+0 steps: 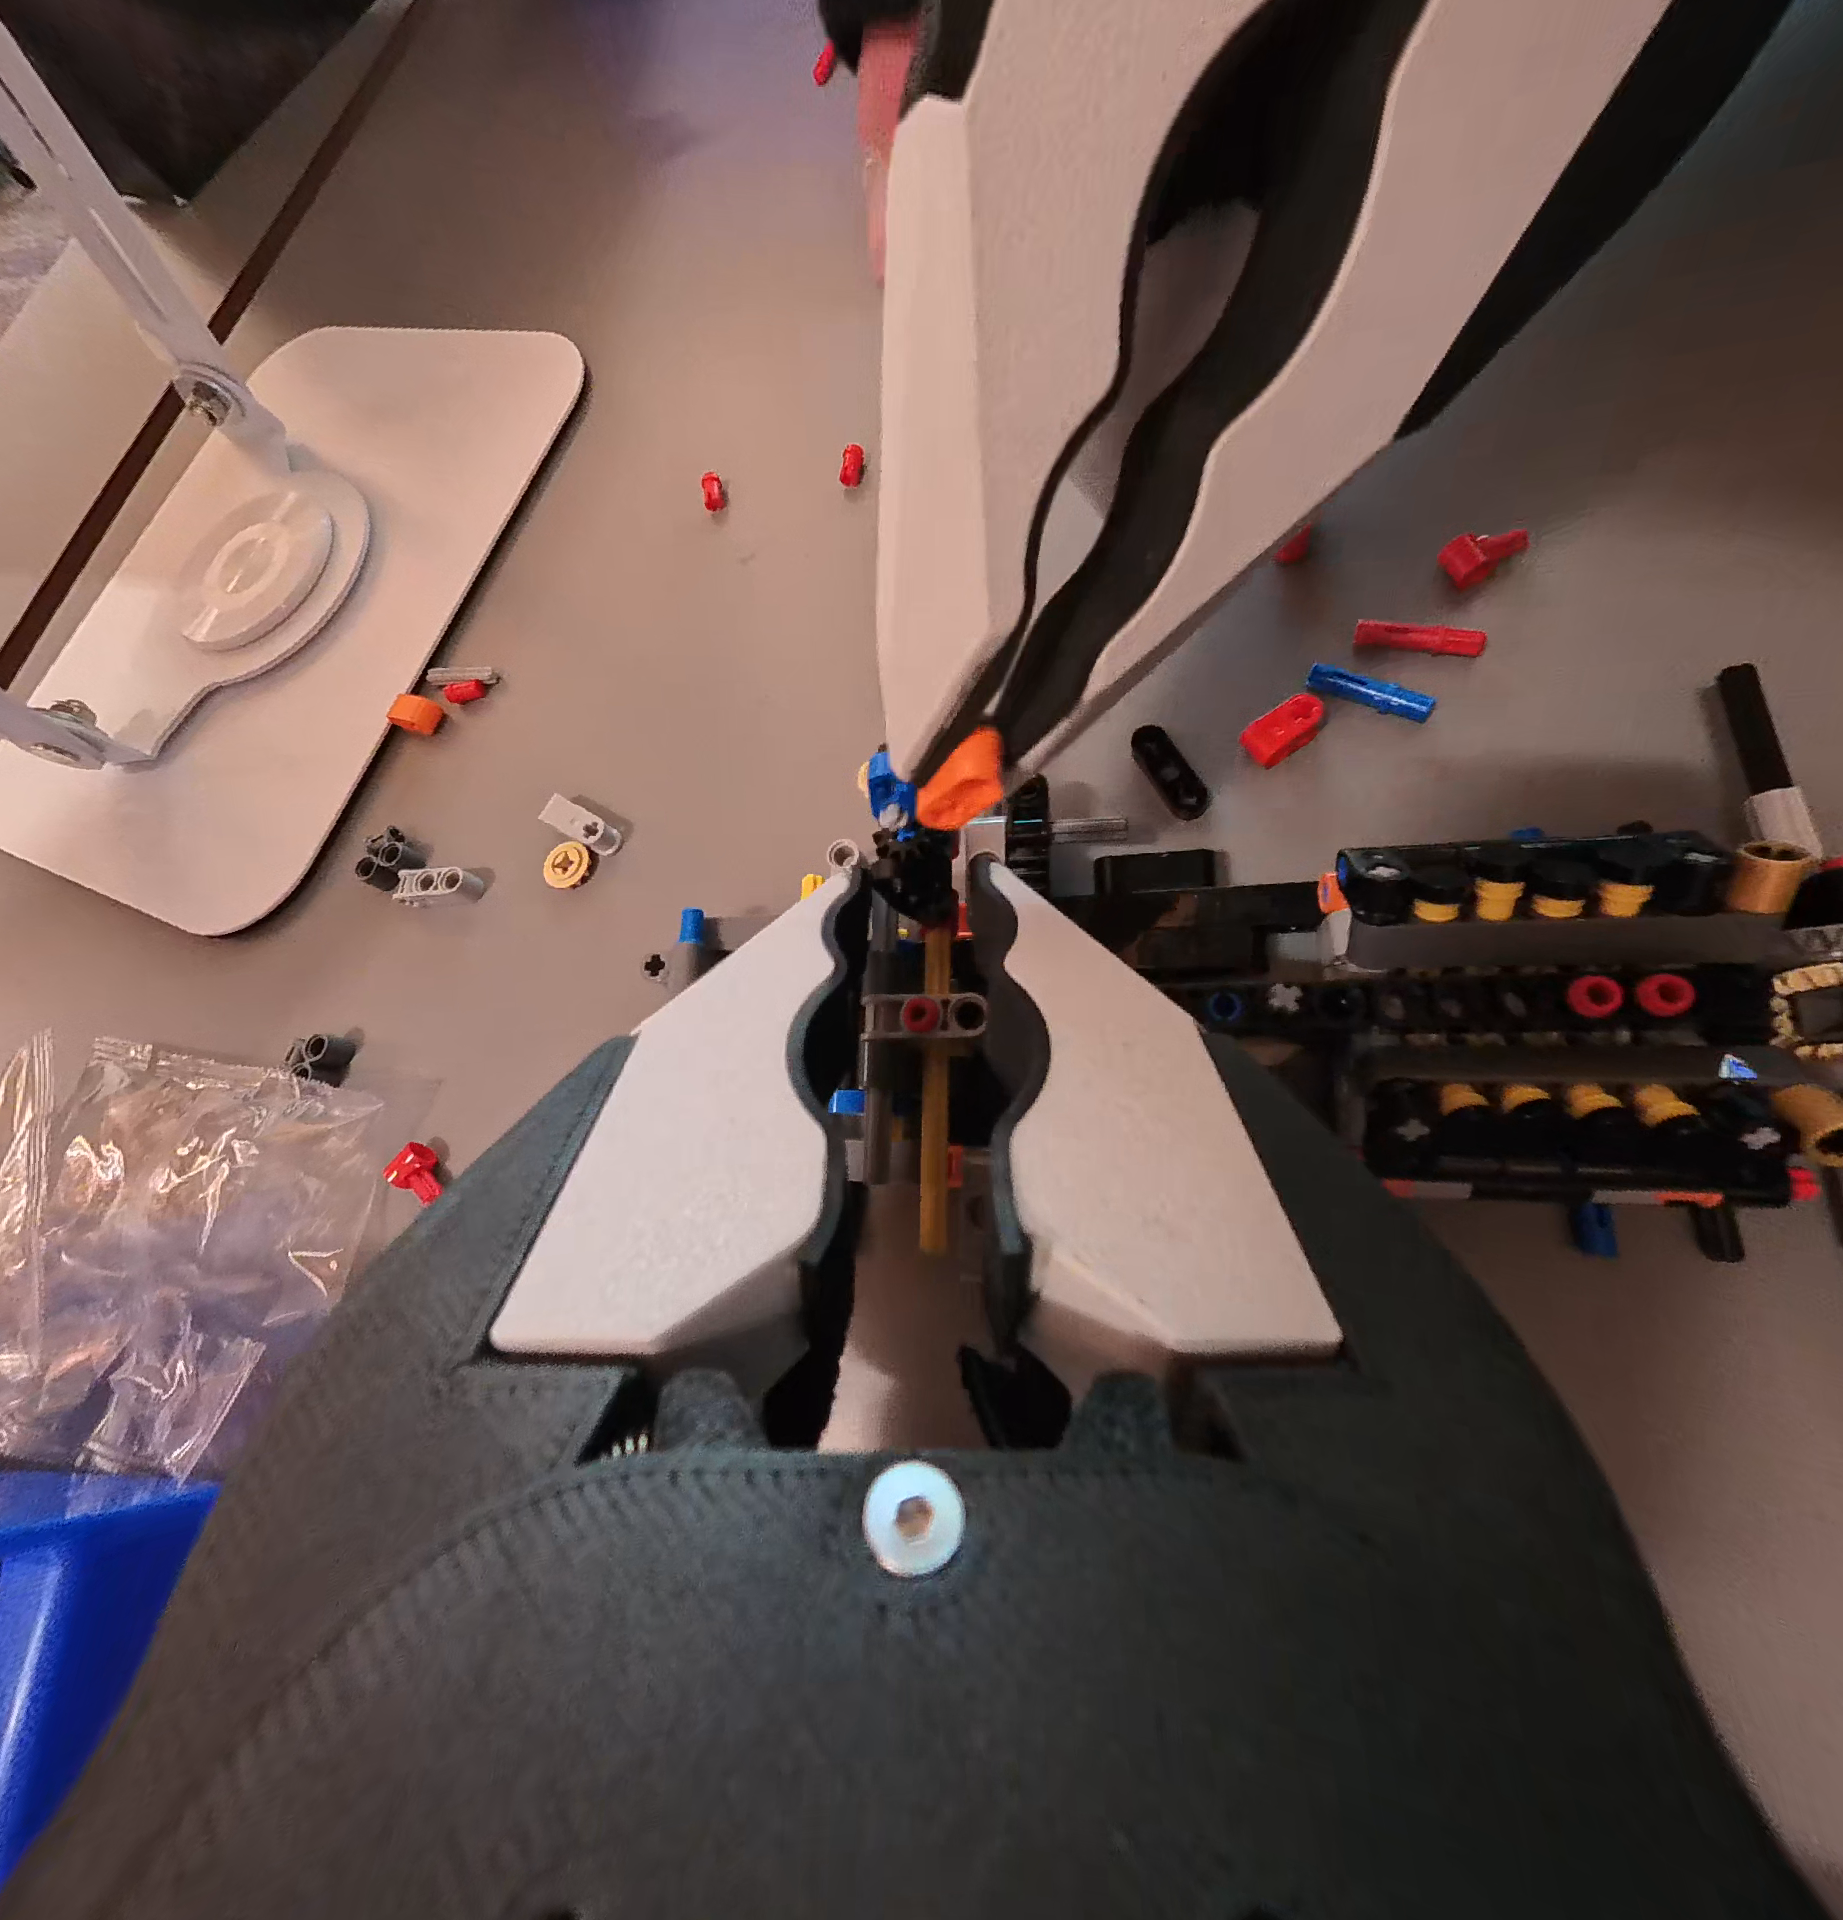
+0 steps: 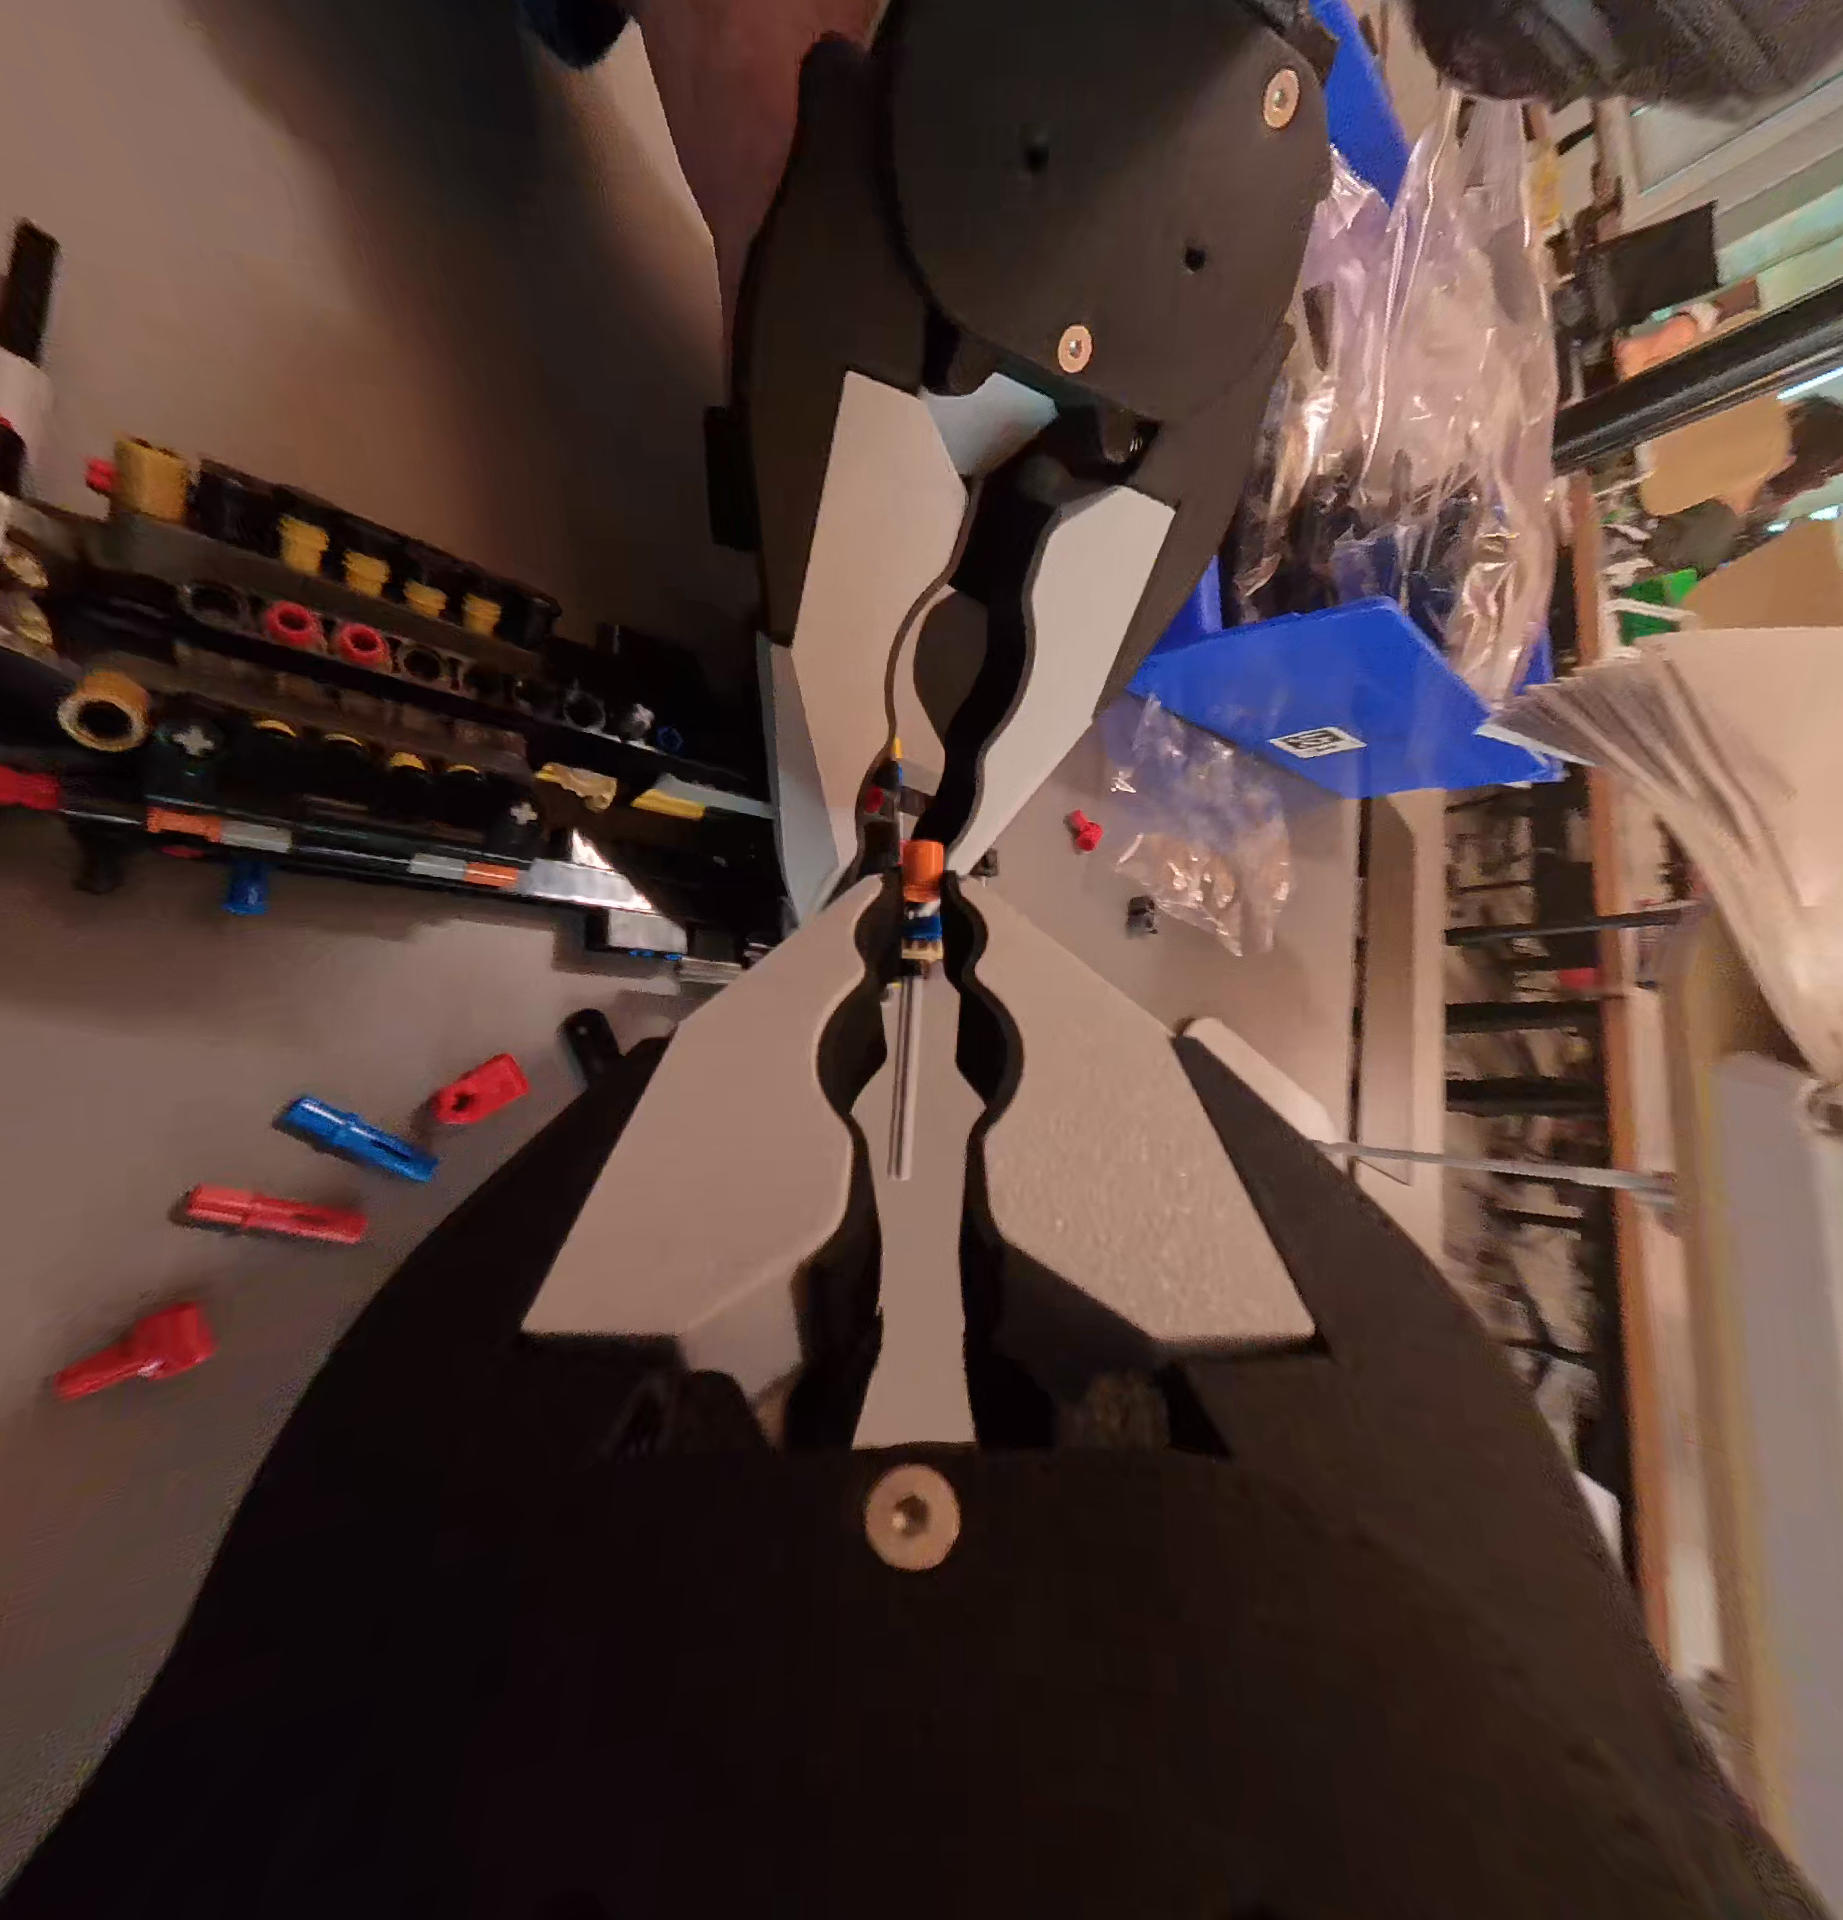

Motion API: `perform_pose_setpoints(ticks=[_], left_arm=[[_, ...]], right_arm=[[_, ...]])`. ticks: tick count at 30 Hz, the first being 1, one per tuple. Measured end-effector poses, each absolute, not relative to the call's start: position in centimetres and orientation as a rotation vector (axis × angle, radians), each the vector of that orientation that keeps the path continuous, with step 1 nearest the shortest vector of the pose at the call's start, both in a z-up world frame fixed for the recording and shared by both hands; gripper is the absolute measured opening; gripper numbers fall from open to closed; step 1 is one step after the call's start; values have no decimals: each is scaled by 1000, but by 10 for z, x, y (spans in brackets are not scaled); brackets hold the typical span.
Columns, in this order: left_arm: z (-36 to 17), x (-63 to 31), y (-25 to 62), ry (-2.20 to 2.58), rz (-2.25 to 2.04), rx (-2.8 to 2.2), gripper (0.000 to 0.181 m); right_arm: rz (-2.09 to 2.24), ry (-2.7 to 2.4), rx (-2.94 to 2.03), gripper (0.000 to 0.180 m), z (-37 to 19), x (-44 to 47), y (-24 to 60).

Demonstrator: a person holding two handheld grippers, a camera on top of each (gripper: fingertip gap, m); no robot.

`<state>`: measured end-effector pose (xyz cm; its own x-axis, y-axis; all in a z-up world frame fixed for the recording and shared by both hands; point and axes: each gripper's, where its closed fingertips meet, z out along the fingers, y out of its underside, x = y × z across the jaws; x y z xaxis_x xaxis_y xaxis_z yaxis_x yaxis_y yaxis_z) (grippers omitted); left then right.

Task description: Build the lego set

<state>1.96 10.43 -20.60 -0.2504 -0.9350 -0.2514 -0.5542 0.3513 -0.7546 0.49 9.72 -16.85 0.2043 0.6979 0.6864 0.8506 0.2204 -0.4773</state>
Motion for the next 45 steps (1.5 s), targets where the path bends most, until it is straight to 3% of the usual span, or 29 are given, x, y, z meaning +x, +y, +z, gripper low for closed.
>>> perform_pose_setpoints(ticks=[41, 45], left_arm=[[-207, 20, 106, 1929, -741, -1299, 19], [-204, 19, 106, 1917, -746, -1297, 19]], right_arm=[[-237, -1424, -1492, 4, -147, 10, 99], [-91, -1302, -1500, 4, -136, 12, 99]])
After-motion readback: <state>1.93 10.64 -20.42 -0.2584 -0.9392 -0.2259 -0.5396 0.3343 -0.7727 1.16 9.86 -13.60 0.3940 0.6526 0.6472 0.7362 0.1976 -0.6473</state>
